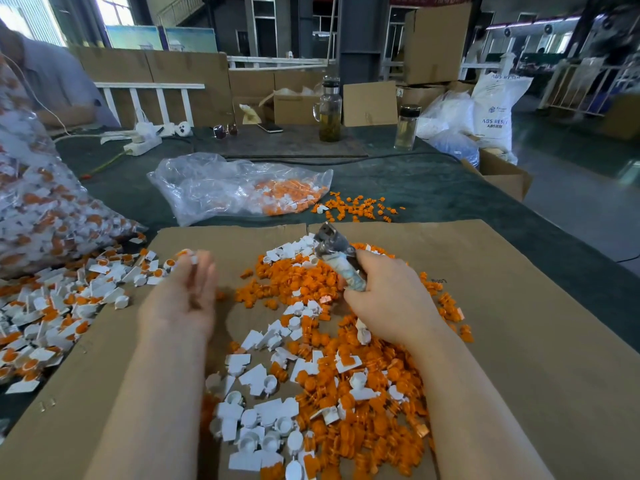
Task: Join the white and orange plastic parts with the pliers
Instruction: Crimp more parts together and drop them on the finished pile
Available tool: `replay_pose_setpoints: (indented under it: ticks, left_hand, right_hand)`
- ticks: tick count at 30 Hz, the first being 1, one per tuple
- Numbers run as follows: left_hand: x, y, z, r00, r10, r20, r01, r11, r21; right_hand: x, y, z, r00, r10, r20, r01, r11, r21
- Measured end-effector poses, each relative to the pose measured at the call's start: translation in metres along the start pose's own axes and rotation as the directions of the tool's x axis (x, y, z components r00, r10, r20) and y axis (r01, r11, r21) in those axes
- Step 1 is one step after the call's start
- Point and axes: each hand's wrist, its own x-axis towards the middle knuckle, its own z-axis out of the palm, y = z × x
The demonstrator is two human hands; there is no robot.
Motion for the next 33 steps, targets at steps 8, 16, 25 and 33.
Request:
replay_pose_setpoints:
  ticks: [8,16,25,33]
  left_hand:
    - [0.022,0.021,-0.018,0.997,0.079,-0.019,-0.075,0.798,-0.598]
    - [-0.033,-0.018,0.012,0.759,-0.12,0.64,-0.381,0.716,0.585]
    - [-0.043,-0.045,0.015,0.622,-0.208,0.755,-0.4,0.744,0.535]
    - [-0.041,-0.032,0.014,0.702,-0.124,0.701,-0.328,0.817,0.473]
  right_hand:
    - [0.001,0.003,0.0,0.998,0.052,-0.038,-0.053,0.998,-0.042]
    - [0.001,-0.005,0.002,0.996,-0.053,-0.076,0.051,0.998,-0.032]
    - [0.001,-0.016,0.006,0.98,-0.2,-0.015,0.2,0.98,0.005]
    - [-0.001,-0.011,0.005,0.989,-0.089,0.116,0.095,0.995,-0.041]
